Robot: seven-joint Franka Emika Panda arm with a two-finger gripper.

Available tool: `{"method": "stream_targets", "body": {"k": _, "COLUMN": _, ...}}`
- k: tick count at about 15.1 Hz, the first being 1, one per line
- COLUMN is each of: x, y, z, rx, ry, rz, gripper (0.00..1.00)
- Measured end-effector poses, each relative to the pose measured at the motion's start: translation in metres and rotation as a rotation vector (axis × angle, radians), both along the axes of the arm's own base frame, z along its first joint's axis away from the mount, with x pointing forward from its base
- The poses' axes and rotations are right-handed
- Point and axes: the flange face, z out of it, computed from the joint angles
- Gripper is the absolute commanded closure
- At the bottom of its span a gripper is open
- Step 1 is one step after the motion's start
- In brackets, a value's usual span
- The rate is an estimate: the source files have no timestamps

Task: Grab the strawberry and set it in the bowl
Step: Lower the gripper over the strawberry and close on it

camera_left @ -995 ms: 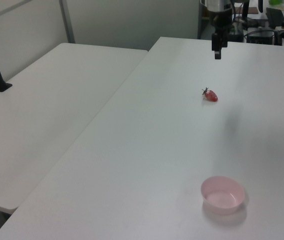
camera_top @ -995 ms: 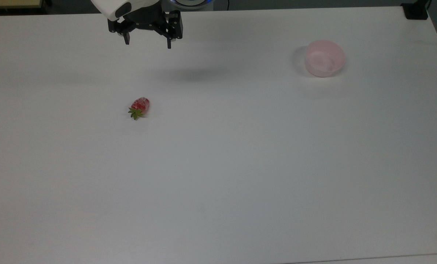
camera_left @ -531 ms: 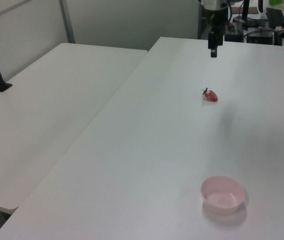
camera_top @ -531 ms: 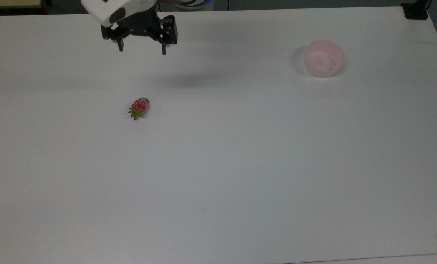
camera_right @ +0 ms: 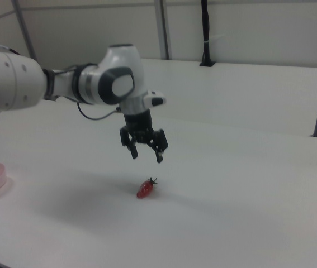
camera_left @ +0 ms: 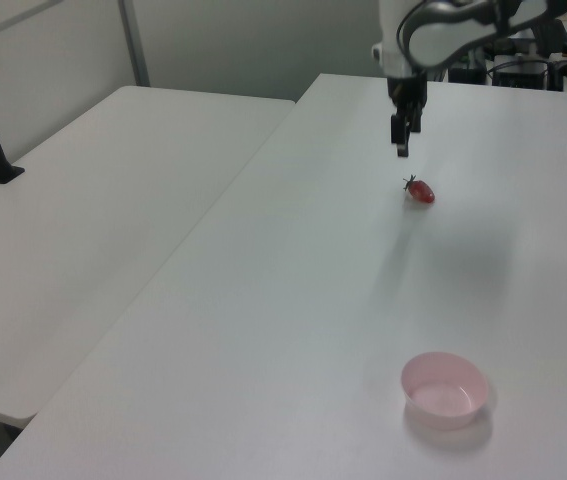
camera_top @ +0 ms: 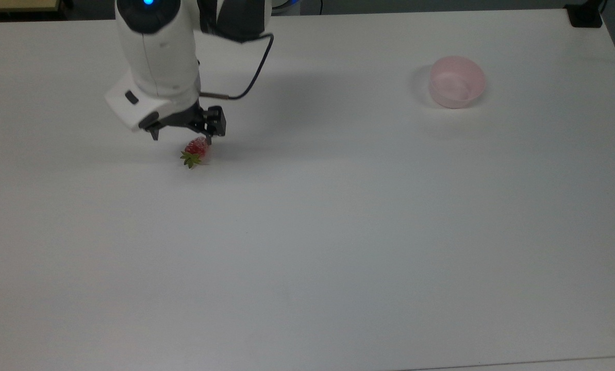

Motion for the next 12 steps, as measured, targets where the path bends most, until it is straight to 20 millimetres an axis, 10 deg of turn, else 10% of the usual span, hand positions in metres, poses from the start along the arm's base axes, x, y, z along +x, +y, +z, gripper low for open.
{"method": "stream_targets", "body": {"k": 7, "x": 0.000, "y": -0.001, "z": -0.057, "rx": -0.001, "ry": 0.064, "rz": 0.003, "gripper": 0.11}}
{"method": "stream_targets", "body": {"k": 12, "x": -0.007, "y": 0.010, "z": -0.087, "rx": 0.004, "ry": 0.102, "rz": 0.021, "gripper": 0.41}}
